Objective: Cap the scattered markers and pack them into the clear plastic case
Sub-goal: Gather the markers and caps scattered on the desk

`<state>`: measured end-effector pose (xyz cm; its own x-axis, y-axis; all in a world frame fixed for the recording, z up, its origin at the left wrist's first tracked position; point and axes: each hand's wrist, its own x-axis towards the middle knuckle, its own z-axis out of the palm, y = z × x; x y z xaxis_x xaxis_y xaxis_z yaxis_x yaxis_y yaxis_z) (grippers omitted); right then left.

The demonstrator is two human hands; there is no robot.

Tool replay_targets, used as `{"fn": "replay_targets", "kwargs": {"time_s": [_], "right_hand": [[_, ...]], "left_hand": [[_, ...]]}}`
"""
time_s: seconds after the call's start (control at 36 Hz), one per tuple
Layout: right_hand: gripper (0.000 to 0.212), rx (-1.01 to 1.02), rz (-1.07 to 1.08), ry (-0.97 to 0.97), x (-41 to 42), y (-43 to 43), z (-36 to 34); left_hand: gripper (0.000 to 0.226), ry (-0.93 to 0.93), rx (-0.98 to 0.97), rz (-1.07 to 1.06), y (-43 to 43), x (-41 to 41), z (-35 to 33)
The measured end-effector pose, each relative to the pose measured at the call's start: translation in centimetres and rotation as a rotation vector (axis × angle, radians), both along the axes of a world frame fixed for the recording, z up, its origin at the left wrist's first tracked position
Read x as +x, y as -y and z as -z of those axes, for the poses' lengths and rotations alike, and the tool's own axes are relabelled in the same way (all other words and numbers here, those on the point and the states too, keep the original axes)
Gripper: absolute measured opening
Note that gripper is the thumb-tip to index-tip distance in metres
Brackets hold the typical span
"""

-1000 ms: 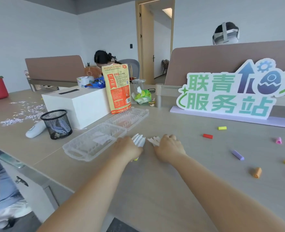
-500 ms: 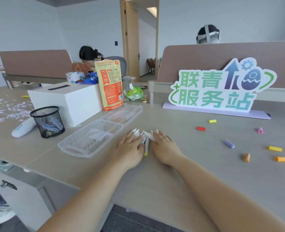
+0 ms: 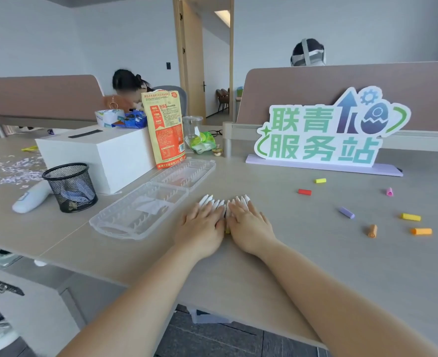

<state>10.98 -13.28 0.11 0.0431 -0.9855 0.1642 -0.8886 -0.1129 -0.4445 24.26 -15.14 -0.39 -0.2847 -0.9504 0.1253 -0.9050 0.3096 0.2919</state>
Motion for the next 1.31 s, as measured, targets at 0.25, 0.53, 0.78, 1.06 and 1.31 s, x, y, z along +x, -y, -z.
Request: {"fn": "replay_targets", "kwargs": {"time_s": [0.25, 0.53, 0.78, 1.06, 1.31], "right_hand": [[0.039, -0.037, 0.021, 0.135, -0.8, -0.4, -0.7], [0.036, -0.178, 0.154, 0.158, -11.3, -1.9, -2.3], [0.051, -0.173, 0.273, -0.077, -25.4, -6.9, -1.6], [0.047, -0.205, 0.2, -0.154, -28.2, -7.4, 0.1], [0.027, -0.351, 0.188, 0.046, -30.9, -8.2, -0.5]], "left_hand": [[0.045, -0.081, -0.067, -0.009, -0.1, 0.1, -0.2], [0.051, -0.273, -0.242, 0.071, -0.4, -5.6, -2.6], [0.053, -0.26, -0.136, 0.296, -0.4, -19.4, -1.7], [0.025, -0.27, -0.071, 0.321, -0.5, -25.8, -0.3], [0.024, -0.339, -0.124, 0.306, -0.6, -26.3, 0.3]]}}
